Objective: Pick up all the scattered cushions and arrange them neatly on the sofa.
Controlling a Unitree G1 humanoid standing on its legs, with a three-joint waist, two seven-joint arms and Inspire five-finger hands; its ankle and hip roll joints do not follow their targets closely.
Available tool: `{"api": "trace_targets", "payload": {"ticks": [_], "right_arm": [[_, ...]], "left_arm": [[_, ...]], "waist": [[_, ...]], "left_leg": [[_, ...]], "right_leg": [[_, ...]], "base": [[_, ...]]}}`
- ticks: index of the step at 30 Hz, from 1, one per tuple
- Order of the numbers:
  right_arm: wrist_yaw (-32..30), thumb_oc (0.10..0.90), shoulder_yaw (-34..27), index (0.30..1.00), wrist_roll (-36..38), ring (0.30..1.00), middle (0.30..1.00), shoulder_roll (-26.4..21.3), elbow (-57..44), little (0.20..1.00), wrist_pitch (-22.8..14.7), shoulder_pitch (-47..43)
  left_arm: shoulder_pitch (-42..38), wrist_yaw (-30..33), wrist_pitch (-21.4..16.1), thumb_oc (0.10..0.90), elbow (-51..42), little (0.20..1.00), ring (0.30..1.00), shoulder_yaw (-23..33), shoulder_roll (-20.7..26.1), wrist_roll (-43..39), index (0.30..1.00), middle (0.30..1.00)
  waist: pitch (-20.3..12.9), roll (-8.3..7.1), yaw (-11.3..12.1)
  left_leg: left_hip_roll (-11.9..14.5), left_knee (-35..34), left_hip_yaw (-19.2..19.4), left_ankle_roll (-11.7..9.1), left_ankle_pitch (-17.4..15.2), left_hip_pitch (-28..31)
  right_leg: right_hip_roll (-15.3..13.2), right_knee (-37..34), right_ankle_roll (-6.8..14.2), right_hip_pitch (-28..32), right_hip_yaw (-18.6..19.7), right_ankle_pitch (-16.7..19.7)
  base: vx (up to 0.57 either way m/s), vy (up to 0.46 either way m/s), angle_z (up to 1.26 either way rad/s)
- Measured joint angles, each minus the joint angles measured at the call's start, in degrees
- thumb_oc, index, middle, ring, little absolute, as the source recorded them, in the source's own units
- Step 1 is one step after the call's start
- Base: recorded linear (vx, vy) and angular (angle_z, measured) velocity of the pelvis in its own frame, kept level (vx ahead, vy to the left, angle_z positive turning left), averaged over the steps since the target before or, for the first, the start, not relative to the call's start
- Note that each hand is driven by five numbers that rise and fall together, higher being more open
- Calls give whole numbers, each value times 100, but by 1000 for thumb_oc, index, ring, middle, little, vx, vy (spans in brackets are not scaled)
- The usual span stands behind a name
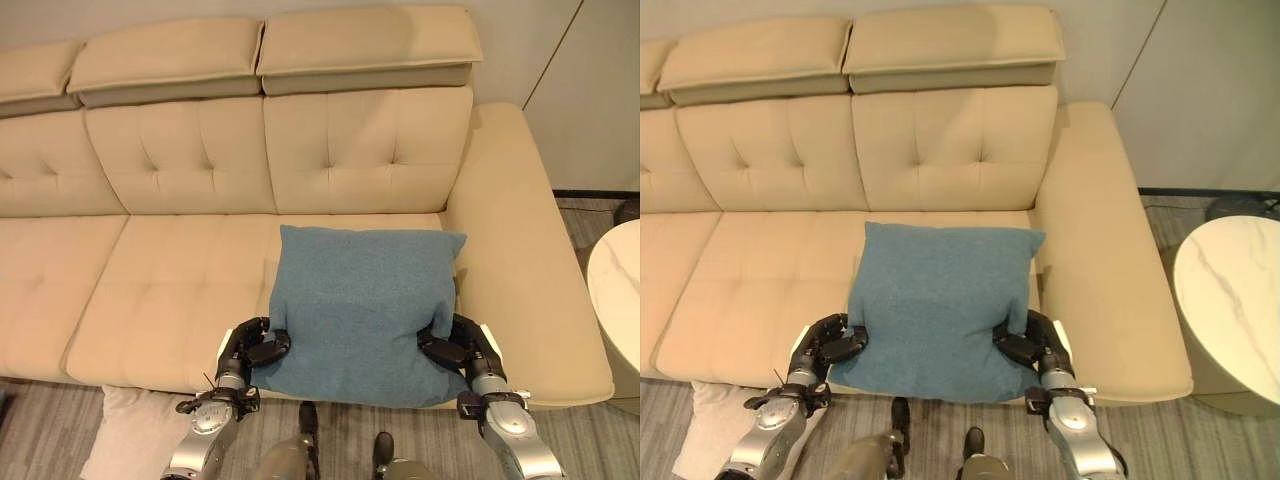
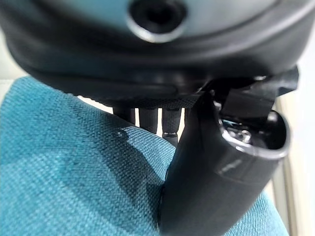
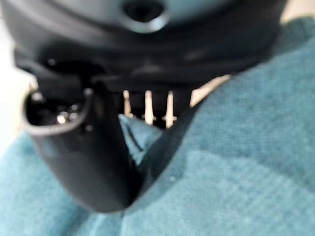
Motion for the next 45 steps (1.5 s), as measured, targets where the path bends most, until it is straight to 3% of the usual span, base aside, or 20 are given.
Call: {"api": "trace_targets", "payload": {"ticks": [3, 5, 9, 10, 12, 15, 17, 21, 23, 29, 31, 34, 36, 38, 40, 45], "right_arm": [[-3, 400, -9, 300, -10, 300, 300, 102, -40, 300, 4, 12], [8, 400, -36, 300, -28, 300, 300, 187, -157, 300, 19, 31], [36, 400, 135, 300, -27, 300, 300, 312, -260, 300, 19, -46], [50, 400, 163, 300, -26, 300, 300, 334, -354, 300, 18, -62], [124, 400, 179, 300, -25, 300, 300, 347, -431, 300, 18, -63], [143, 400, 176, 300, -21, 300, 300, 325, -435, 300, 17, -108], [138, 400, 146, 300, -19, 300, 300, 267, -385, 300, 19, -53], [119, 400, 26, 300, -27, 300, 300, 35, -365, 300, 20, -12], [88, 400, -75, 300, -26, 300, 300, -20, -366, 300, 20, 21], [28, 400, -59, 300, -26, 300, 300, -59, -374, 300, 20, -137], [24, 400, -61, 300, -26, 300, 300, -56, -374, 300, 20, -133], [0, 400, -97, 300, -52, 300, 300, -106, -372, 300, 20, -65], [-1, 400, -114, 300, -191, 300, 300, -122, -366, 300, 21, 10], [-14, 400, -118, 300, -256, 300, 300, -50, -361, 300, 24, 42], [-37, 400, -93, 300, -298, 300, 300, -24, -360, 300, 25, 51], [-107, 400, 125, 300, -568, 300, 300, -29, -350, 300, 29, -41]], "left_arm": [[-40, 0, 4, 400, -20, 300, 300, 17, 97, 1, 300, 300], [-45, 1, 4, 400, -67, 300, 300, 26, 187, 3, 300, 300], [-89, 7, -2, 400, -129, 300, 300, 196, 432, 13, 300, 300], [-77, 14, -2, 400, -208, 300, 300, 296, 439, 22, 300, 300], [-80, 20, -1, 400, -223, 300, 300, 373, 438, 100, 300, 300], [-78, 20, -2, 400, -240, 300, 300, 383, 453, 122, 300, 300], [-38, 21, 1, 400, -242, 300, 300, 353, 371, 159, 300, 300], [-37, 18, 1, 400, -267, 300, 300, 222, 218, 227, 300, 300], [-127, 17, 0, 400, -270, 300, 300, 116, 124, 225, 300, 300], [-124, 17, -1, 400, -276, 300, 300, 102, 121, 224, 300, 300], [-132, 17, -1, 400, -276, 300, 300, 94, 122, 224, 300, 300], [-127, 17, 0, 400, -281, 300, 300, 23, 95, 224, 300, 300], [-58, 14, 3, 400, -282, 300, 300, -4, 69, 225, 300, 300], [-62, 14, 4, 400, -282, 300, 300, 14, 79, 225, 300, 300], [-42, 14, 6, 400, -282, 300, 300, 24, 143, 227, 300, 300], [-100, 25, 5, 400, -287, 300, 300, 134, 277, 288, 300, 300]], "waist": [[-86, -253, -44], [-80, -270, -41], [-74, -274, 89], [-67, -266, 96], [-66, -268, 73], [-63, -300, 68], [-68, -301, -61], [-64, -209, -68], [-73, -223, -132], [-88, -212, -58], [-93, -204, -75], [-123, -154, -74], [-206, -7, -127], [-206, -39, -210], [-208, -42, -194], [-211, -34, -156]], "left_leg": [[-319, -127, 152, 206, -125, 127], [-446, -166, 240, 288, -172, 285], [-463, -203, 457, 460, -322, 617], [-449, -278, 431, 543, -408, 663], [-435, -389, 429, 525, -389, 729], [-407, -518, 450, 493, -331, 740], [-407, -565, 219, 326, -217, 754], [-141, -492, -40, 97, -166, 682], [-123, -231, -275, -52, -110, 506], [-104, 353, -247, -162, -44, 269], [-86, 330, -244, -84, -132, 254], [-73, 53, -280, -133, -135, 175], [-20, -130, -299, -58, -166, 289], [-61, -255, -265, -51, -190, 380], [-177, -403, -122, -4, -217, 563], [-292, -552, -60, 21, -227, 675]], "right_leg": [[-351, 280, 208, -145, 148, -185], [-523, 583, 321, -190, 252, -243], [-705, 2025, 485, -734, 512, -305], [-679, 2446, 541, -1043, 569, -518], [-511, 2150, 492, -1199, 629, -588], [-275, 1414, 280, -1501, 679, -373], [-151, 787, 52, -1371, 647, 458], [162, 342, -38, -1018, 424, 557], [116, 233, -90, -909, 214, 540], [111, 161, -409, -721, 169, 403], [110, 132, -426, -708, 180, 392], [166, 115, -444, -733, 219, 407], [298, 138, -344, -726, 261, 434], [241, 182, -280, -730, 333, 412], [139, 127, -188, -682, 547, 442], [43, -162, -23, -541, 635, 546]], "base": [[141, 204, -13], [131, 296, -23], [101, 141, -29], [156, 22, -15], [138, -25, -5], [108, -58, 1], [127, -106, 38], [109, -153, 30], [46, -117, 59], [68, 17, 11], [109, 76, 0], [137, 148, -11], [103, 132, -22], [98, 122, -14], [109, 152, -34], [-35, 48, -10]]}}
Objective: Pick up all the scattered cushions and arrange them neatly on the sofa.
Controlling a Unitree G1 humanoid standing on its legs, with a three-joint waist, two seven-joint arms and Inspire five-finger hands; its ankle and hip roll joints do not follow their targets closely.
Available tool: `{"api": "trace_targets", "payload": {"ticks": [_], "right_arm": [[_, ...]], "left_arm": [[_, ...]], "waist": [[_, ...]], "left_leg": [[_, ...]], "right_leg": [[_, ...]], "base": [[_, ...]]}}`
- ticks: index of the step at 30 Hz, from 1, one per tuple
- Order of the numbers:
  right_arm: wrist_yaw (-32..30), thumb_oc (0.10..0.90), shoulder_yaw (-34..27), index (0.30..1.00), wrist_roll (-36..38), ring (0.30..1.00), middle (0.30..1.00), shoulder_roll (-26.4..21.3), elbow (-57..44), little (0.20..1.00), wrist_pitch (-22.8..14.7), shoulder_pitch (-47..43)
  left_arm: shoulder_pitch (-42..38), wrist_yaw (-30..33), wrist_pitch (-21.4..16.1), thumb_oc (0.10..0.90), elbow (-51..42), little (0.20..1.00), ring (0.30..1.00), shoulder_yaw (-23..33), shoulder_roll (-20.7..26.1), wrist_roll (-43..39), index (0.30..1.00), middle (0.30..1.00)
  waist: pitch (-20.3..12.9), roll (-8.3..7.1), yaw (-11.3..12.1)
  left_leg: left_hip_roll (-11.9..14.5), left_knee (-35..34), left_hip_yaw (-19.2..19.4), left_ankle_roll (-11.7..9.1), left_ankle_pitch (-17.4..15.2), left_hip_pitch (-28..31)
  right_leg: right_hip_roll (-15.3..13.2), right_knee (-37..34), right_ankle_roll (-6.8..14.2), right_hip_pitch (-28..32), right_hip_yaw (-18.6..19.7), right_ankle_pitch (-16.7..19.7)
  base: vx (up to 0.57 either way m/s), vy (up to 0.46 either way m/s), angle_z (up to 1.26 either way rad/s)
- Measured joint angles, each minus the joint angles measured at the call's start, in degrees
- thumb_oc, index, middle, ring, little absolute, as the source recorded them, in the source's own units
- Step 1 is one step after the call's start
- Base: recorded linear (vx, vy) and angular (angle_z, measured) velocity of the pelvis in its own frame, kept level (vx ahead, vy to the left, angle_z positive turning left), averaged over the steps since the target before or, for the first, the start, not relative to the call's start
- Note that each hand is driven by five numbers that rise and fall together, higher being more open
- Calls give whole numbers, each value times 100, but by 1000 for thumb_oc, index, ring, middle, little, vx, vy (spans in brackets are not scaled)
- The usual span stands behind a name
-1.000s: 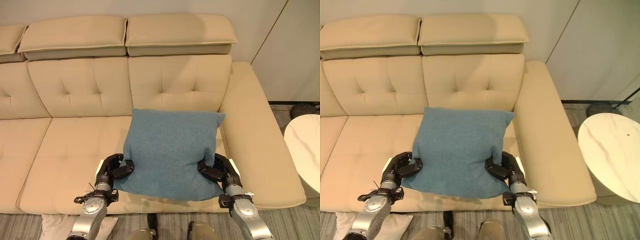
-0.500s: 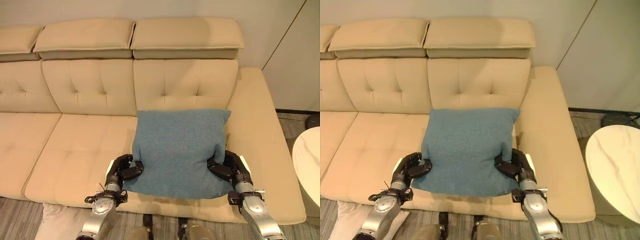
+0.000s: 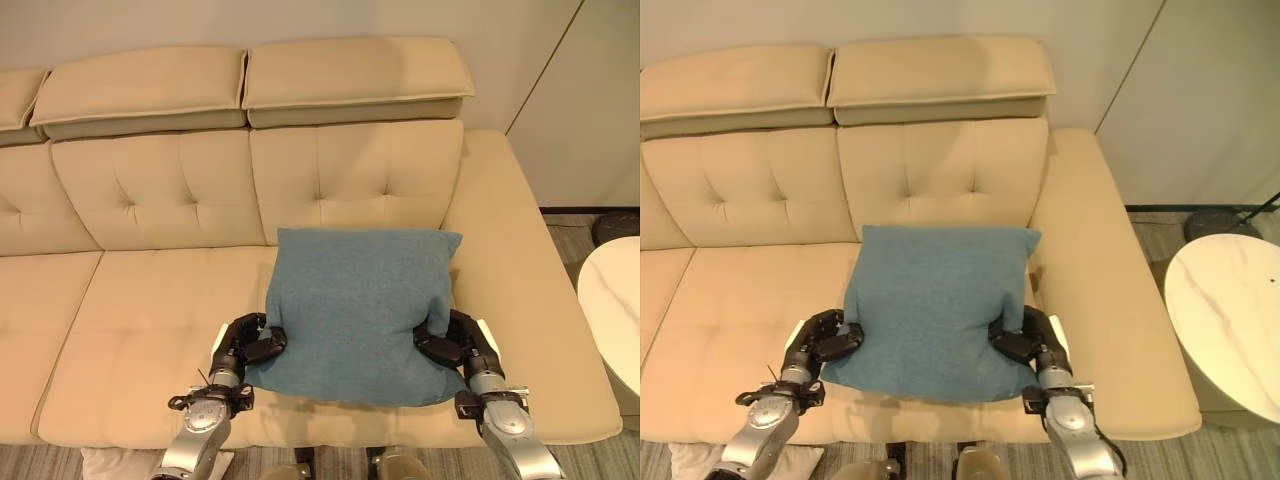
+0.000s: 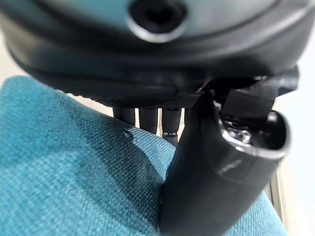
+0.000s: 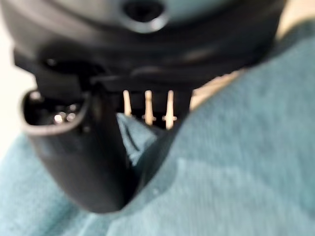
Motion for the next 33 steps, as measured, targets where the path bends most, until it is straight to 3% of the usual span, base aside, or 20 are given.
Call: {"api": "trace_targets", "payload": {"ticks": [4, 10, 14, 21, 28, 33], "right_arm": [[-236, 400, 166, 300, -407, 300, 300, -44, 109, 300, 5, -471], [-922, 400, 510, 300, -996, 300, 300, -243, 513, 300, 5, -1992], [-1260, 400, 659, 300, -1128, 300, 300, -244, 832, 300, 7, -2562], [-2058, 400, 1195, 300, -1511, 300, 300, -424, 2095, 300, 30, -4467], [-2790, 400, 1503, 300, -1844, 300, 300, -703, 2464, 300, 118, -5536], [-3148, 400, 1455, 300, -2075, 300, 300, -706, 2440, 300, 125, -5699]], "left_arm": [[-143, 222, 0, 400, 7, 300, 300, -24, 30, 110, 300, 300], [-1021, 927, -14, 400, 96, 300, 300, -114, -39, 236, 300, 300], [-1657, 1266, -18, 400, 501, 300, 300, -232, -87, 312, 300, 300], [-3852, 1967, -39, 400, 1625, 300, 300, -774, 191, 362, 300, 300], [-4950, 2620, -160, 400, 1639, 300, 300, -801, 258, 462, 300, 300], [-5166, 2992, -280, 400, 1568, 300, 300, -799, 224, 739, 300, 300]], "waist": [[-5, -14, 93], [5, -38, 114], [17, -58, 107], [74, -97, 128], [410, -94, 121], [412, -92, 122]], "left_leg": [[12, 25, 41, 10, -3, -224], [37, 297, 44, 92, 88, -1237], [36, 351, 58, 110, 138, -1609], [41, 432, 66, 110, 303, -2542], [44, 372, -38, 93, 318, -2637], [43, 337, -103, 91, 320, -2700]], "right_leg": [[23, -110, 16, -176, 51, 118], [45, -63, -24, -1091, 71, 341], [39, 3, -46, -1477, 81, 384], [24, 251, -81, -2489, 93, 452], [34, 209, -81, -2580, 79, 453], [29, 165, -82, -2620, 76, 453]], "base": [[-60, 4, -6], [-134, -3, -1], [-57, -13, -2], [-43, -20, 0], [9, -8, 1], [15, -13, 3]]}}
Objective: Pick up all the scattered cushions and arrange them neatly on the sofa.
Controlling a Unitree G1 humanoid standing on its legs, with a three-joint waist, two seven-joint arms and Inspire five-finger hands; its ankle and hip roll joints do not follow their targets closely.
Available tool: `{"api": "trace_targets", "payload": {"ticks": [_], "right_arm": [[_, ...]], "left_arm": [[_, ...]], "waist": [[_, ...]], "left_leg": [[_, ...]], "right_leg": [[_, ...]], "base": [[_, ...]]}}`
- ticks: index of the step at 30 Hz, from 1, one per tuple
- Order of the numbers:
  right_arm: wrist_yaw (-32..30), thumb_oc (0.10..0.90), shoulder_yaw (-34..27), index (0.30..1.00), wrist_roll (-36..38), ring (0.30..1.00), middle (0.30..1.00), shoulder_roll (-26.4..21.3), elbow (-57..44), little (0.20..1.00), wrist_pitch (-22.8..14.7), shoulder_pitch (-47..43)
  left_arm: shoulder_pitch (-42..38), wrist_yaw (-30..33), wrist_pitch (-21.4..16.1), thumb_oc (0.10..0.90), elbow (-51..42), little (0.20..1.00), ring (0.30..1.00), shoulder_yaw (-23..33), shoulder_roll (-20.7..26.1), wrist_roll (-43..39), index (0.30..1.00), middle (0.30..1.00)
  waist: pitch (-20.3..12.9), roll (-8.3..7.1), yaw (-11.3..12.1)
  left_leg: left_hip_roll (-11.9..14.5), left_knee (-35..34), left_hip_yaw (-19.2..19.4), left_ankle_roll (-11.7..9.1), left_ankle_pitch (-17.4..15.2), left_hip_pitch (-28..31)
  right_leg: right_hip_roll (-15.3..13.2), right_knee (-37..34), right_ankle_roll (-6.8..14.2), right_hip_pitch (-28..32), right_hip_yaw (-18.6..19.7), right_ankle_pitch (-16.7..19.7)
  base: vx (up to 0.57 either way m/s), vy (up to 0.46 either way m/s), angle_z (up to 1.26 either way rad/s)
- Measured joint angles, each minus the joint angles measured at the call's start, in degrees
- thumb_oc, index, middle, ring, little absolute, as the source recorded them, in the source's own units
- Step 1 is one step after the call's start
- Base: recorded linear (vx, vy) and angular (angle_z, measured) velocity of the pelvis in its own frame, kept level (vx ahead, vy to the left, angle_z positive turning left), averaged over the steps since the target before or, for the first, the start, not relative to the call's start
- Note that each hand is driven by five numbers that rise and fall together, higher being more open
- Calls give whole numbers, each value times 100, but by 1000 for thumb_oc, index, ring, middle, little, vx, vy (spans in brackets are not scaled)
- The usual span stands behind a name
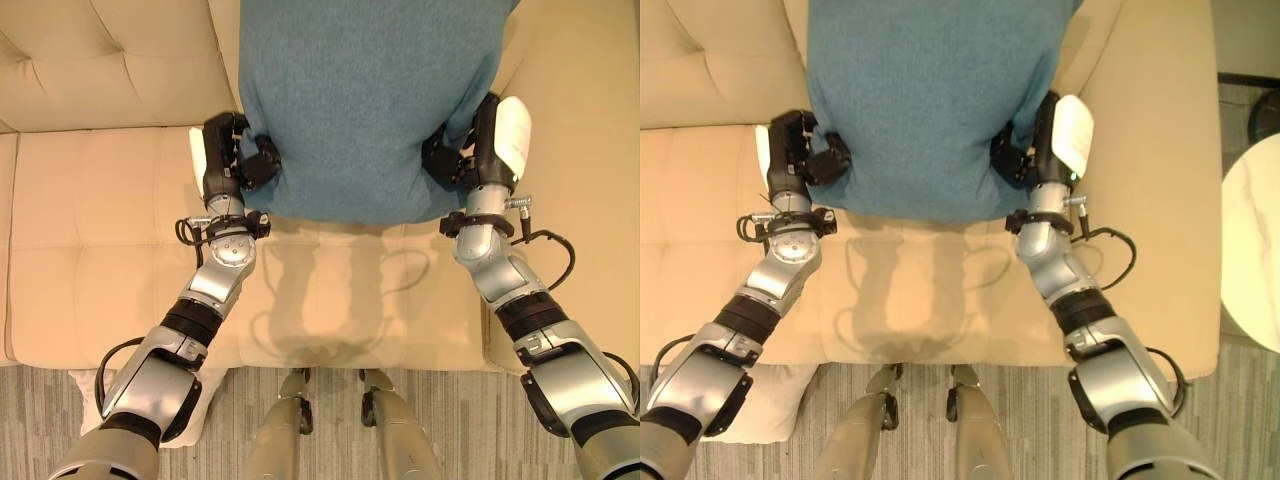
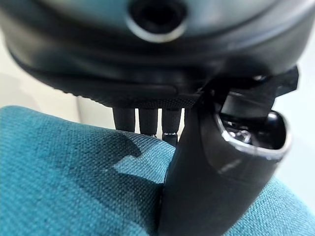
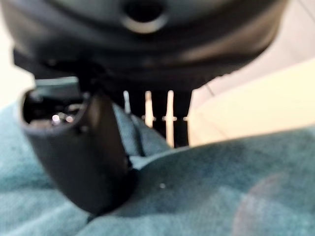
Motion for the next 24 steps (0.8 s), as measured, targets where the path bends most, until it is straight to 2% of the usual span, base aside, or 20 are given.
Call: {"api": "trace_targets", "payload": {"ticks": [2, 3, 4, 5, 6, 7, 9, 10, 11, 12, 13, 17, 20, 24], "right_arm": [[-93, 400, 134, 300, 0, 300, 300, 4, 121, 300, 36, -201], [-105, 400, 179, 300, 0, 300, 300, 7, 317, 300, 50, -448], [-108, 400, 173, 300, 2, 300, 300, 6, 440, 300, 51, -573], [-115, 433, 172, 349, 25, 349, 349, -2, 553, 349, 64, -675], [-160, 725, 226, 787, 111, 787, 787, -28, 1013, 787, 77, -1006], [-151, 800, 289, 900, 241, 900, 900, 8, 1269, 900, 138, -1288], [-55, 800, 656, 900, 649, 900, 900, 58, 1871, 900, 239, -1855], [28, 800, 767, 900, 898, 900, 900, 110, 2001, 900, 291, -2057], [75, 800, 799, 900, 1018, 900, 900, 152, 2045, 900, 351, -2126], [155, 800, 816, 900, 1183, 900, 900, 191, 2115, 900, 366, -2200], [407, 800, 835, 900, 1640, 900, 900, 317, 2291, 900, 390, -2339], [618, 800, 818, 900, 1949, 900, 900, 80, 2279, 900, 497, -2246], [793, 800, 823, 900, 1963, 900, 900, 86, 2226, 900, 502, -2016], [1001, 800, 747, 900, 1970, 900, 900, -33, 1915, 900, 495, -1824]], "left_arm": [[-188, 101, 0, 400, 129, 300, 300, -11, 1, 83, 300, 300], [-413, 151, 1, 505, 324, 458, 458, -4, -74, 82, 458, 458], [-552, 159, 2, 623, 458, 634, 634, -25, -118, 81, 634, 634], [-683, 151, 2, 700, 579, 749, 749, -109, -145, 78, 749, 749], [-1064, 109, 1, 800, 975, 900, 900, -337, -200, 77, 900, 900], [-1239, 73, 21, 800, 1040, 900, 900, -409, -158, 64, 900, 900], [-1843, -149, 37, 800, 1673, 900, 900, -635, -137, -37, 900, 900], [-2091, -286, 90, 800, 1876, 900, 900, -693, -130, -180, 900, 900], [-2089, -319, 111, 800, 1880, 900, 900, -722, -132, -252, 900, 900], [-2113, -405, 115, 800, 1946, 900, 900, -773, -114, -361, 900, 900], [-2116, -638, 152, 800, 2112, 900, 900, -844, 65, -572, 900, 900], [-1937, -913, 155, 800, 2003, 900, 900, -911, 84, -597, 900, 900], [-1406, -1008, 132, 800, 1707, 900, 900, -807, 177, -644, 900, 900], [-1085, -1278, 113, 800, 1168, 900, 900, -802, 507, -643, 900, 900]], "waist": [[135, 30, -5], [259, 102, -2], [281, 145, -14], [279, 135, -53], [285, 98, -78], [296, 125, 52], [421, 100, 85], [728, -18, 27], [746, -48, -6], [751, -37, -11], [783, -22, 7], [809, -55, 6], [811, -58, 37], [810, -58, 54]], "left_leg": [[20, 1, -103, 42, 30, 92], [34, 4, -176, 139, 98, 128], [-2, 6, -233, 139, 99, 121], [-106, 3, -229, 136, 97, 112], [-287, -4, -231, 87, 64, 90], [-229, 11, -201, 31, 70, -20], [-188, 208, -191, -73, 65, -199], [-213, 780, -206, -112, -155, -475], [-219, 433, -243, -73, -130, -493], [-131, -38, -241, -107, 166, -378], [127, -314, -264, -201, 536, -189], [32, -396, -321, -166, 637, -159], [12, -471, -321, -167, 635, 59], [33, -524, -306, -171, 641, 153]], "right_leg": [[-4, 304, 25, -59, 13, -37], [-40, 1077, 108, -525, 62, -276], [-40, 1082, 168, -618, 140, -395], [-120, 544, 204, -541, 210, -233], [-264, -153, 63, -364, 263, 441], [-218, -381, 25, -364, 281, 679], [-178, -559, -63, -349, 227, 805], [-239, -543, -129, -192, 155, 854], [-239, -547, -129, -194, 140, 854], [-151, -556, -124, -206, 119, 850], [110, -542, -124, -191, 111, 847], [43, -523, -108, -177, 63, 847], [27, -514, -44, -3, 103, 802], [46, -518, -24, 51, 122, 790]], "base": [[0, 0, 0], [0, 0, 0], [-16, -13, 21], [-10, -16, 55], [-7, -15, 34], [-7, -15, 15], [-6, -16, 5], [-6, -32, 30], [-2, -23, 23], [2, -44, -32], [4, -30, -30], [-5, -15, 1], [-38, -12, -2], [-14, 3, -4]]}}
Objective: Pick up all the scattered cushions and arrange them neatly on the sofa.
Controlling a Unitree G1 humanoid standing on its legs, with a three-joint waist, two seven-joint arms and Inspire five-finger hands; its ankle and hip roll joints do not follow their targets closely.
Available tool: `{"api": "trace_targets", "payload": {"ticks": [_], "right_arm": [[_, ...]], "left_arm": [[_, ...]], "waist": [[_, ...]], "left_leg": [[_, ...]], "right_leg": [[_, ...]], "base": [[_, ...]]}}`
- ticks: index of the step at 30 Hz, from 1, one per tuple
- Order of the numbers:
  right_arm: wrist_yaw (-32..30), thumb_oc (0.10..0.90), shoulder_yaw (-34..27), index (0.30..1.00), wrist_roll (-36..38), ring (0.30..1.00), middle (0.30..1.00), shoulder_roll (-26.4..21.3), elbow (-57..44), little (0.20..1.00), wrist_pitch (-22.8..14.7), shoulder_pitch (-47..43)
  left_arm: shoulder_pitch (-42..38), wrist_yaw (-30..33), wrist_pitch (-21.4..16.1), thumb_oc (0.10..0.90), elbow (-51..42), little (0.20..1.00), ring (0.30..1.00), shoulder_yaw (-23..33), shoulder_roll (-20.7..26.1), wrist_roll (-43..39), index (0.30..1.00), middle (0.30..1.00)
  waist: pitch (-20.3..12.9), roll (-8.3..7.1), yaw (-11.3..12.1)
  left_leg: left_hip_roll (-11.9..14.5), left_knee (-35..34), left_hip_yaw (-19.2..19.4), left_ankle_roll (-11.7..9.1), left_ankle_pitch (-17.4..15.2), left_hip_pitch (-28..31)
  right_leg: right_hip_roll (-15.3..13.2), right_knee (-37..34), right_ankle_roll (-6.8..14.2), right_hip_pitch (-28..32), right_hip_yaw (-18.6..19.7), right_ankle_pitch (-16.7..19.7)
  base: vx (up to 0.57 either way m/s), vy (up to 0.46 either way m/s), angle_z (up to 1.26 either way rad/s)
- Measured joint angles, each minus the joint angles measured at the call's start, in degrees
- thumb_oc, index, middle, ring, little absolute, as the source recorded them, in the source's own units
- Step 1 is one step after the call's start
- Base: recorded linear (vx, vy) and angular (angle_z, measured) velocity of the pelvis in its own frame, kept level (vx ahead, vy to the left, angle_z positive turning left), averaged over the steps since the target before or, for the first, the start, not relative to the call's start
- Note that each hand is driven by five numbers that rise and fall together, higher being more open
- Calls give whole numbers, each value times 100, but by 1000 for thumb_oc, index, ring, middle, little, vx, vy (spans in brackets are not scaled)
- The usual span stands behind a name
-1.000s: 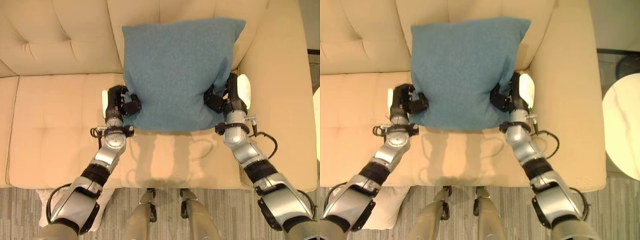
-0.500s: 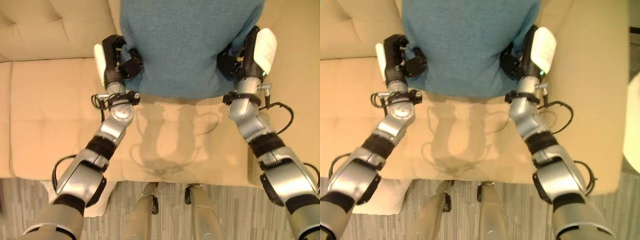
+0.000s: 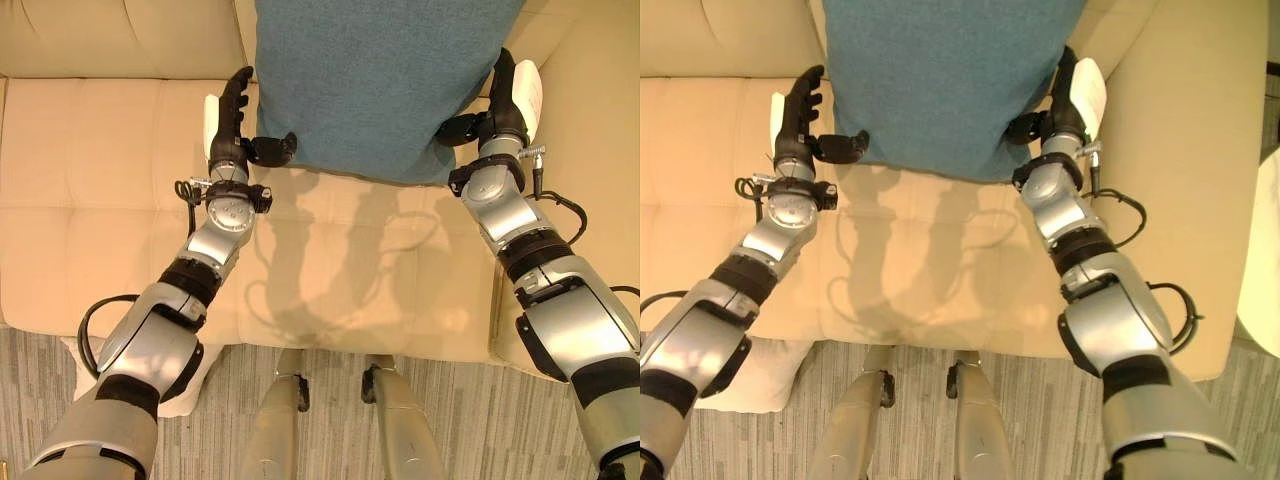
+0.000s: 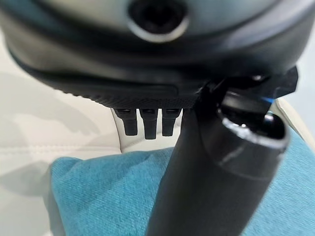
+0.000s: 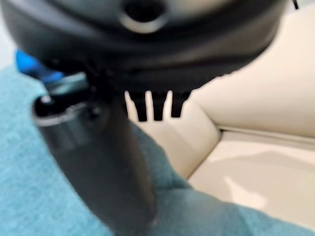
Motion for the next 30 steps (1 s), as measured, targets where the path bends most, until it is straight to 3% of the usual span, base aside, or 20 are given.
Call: {"api": "trace_targets", "payload": {"ticks": [5, 11, 14, 20, 24, 30], "right_arm": [[275, 800, -244, 900, 12, 900, 900, -377, -827, 900, -27, 570], [528, 800, -1003, 900, -8, 900, 900, -685, -1973, 900, -200, 2095], [805, 800, -1811, 900, -259, 900, 900, -675, -2866, 900, -452, 3456], [1389, 800, -2268, 900, -597, 900, 900, -537, -3290, 900, -559, 5099], [1737, 800, -2556, 900, -838, 900, 900, 20, -3056, 900, -659, 6043], [2057, 800, -2427, 900, -964, 900, 900, 456, -2178, 900, -695, 6531]], "left_arm": [[176, -211, -20, 800, -327, 900, 900, 323, 373, -5, 900, 900], [1552, -277, -143, 800, -1464, 900, 900, 1176, 594, -53, 900, 900], [2959, -609, -254, 800, -2507, 900, 900, 1737, 542, 12, 900, 900], [4955, -1027, -225, 800, -3156, 900, 900, 2165, 256, 474, 900, 900], [6071, -1490, -212, 800, -2939, 900, 900, 2279, -81, 804, 900, 900], [6541, -1804, -32, 800, -1485, 900, 900, 2378, -661, 1106, 900, 900]], "waist": [[0, 0, 8], [-1, 2, 36], [-5, -4, 56], [-26, -29, 62], [-101, -62, 61], [-683, -67, 59]], "left_leg": [[38, -39, 21, 0, -3, 129], [71, -43, 56, -14, -174, 714], [82, -45, 51, -27, -264, 1070], [106, -47, 52, -50, -449, 1448], [112, -47, 49, -31, -533, 1803], [111, -49, 70, -27, -656, 2130]], "right_leg": [[24, -28, -7, 119, -7, -20], [60, -152, 34, 753, 5, -110], [72, -248, 50, 1161, 11, -153], [94, -343, 82, 1579, 9, -259], [104, -543, 73, 2031, 0, -269], [100, -623, 157, 2383, 3, -353]], "base": [[0, 0, 0], [39, 5, -1], [41, -8, 0], [47, -14, -1], [22, -5, 1], [11, 3, -1]]}}
